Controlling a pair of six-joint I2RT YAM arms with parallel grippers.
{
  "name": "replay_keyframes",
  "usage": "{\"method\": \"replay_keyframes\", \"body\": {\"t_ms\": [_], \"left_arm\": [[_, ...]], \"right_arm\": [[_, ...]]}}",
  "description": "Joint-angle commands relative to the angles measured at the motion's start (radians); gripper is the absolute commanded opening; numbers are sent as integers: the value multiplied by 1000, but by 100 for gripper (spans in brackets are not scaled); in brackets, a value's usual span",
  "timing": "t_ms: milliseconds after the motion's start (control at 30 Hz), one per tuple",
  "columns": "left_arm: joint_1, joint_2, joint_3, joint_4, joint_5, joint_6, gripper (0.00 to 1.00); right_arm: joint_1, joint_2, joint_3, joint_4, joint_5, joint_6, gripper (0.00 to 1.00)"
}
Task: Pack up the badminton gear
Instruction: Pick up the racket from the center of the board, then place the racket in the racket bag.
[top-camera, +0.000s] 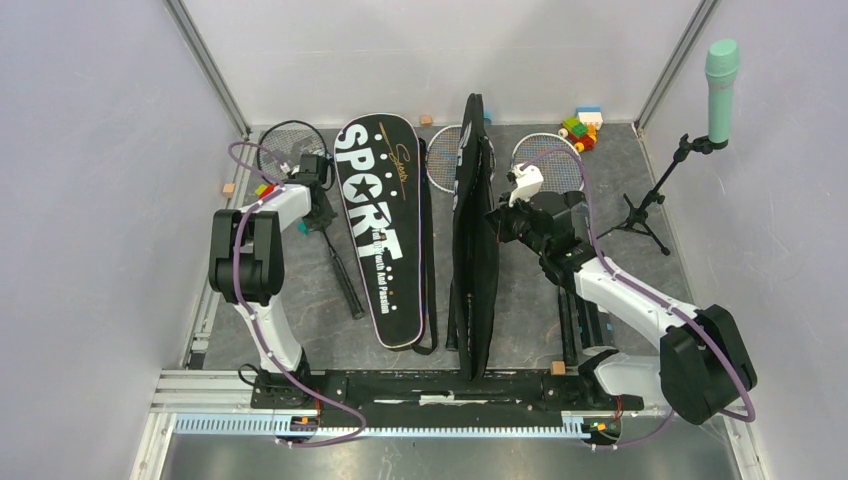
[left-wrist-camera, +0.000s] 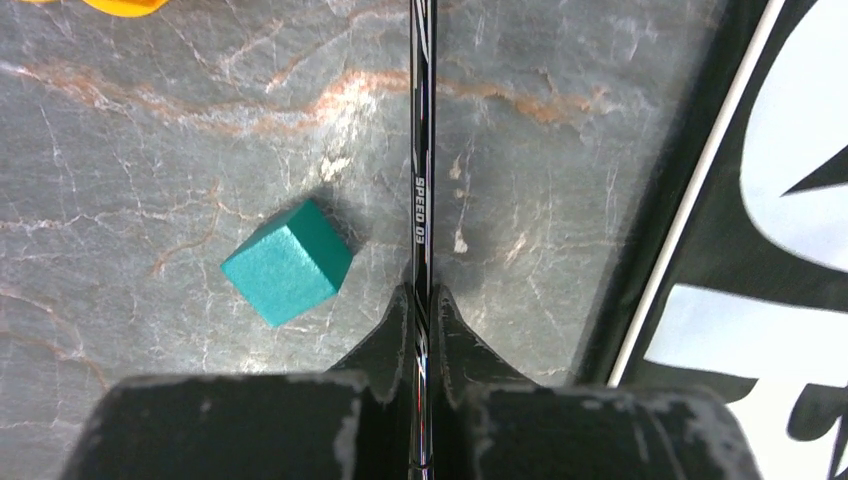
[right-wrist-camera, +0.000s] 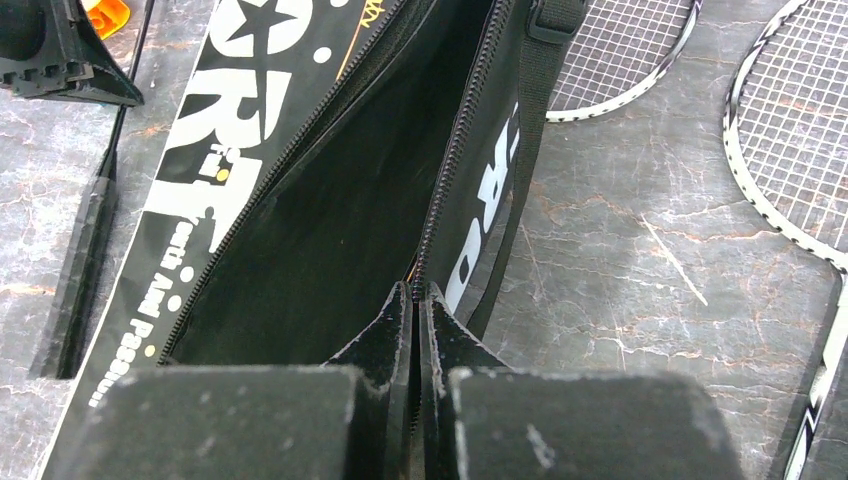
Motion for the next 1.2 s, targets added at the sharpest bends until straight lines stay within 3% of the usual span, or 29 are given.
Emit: {"method": "replay_keyframes", "body": {"t_ms": [0,367,500,700,867,1033,1167], "left_arm": [[-39,-74,14,-91,-14,105,2],[-310,-442,77,-75,-184,220,2],[-395,-582,8,-51,-96,185,2],[-453,-833,-195,33,155,54,2],[-590,-914,-257,-138,84,-15,2],[-745,-977,-270,-325,-62,-98,2],[-814,-982,-275,-448,-90,-147,2]], "right_arm": [[1,-23,33,27,45,-12,0],[1,65,256,-191,264,-107,0],[2,106,322,-236,256,-110,0],[2,96,290,-172,242,-11,0],[2,124,312,-174,221,40,0],[2,200,406,-242,318,72,0],[2,268,476,-269,395,109,0]]}}
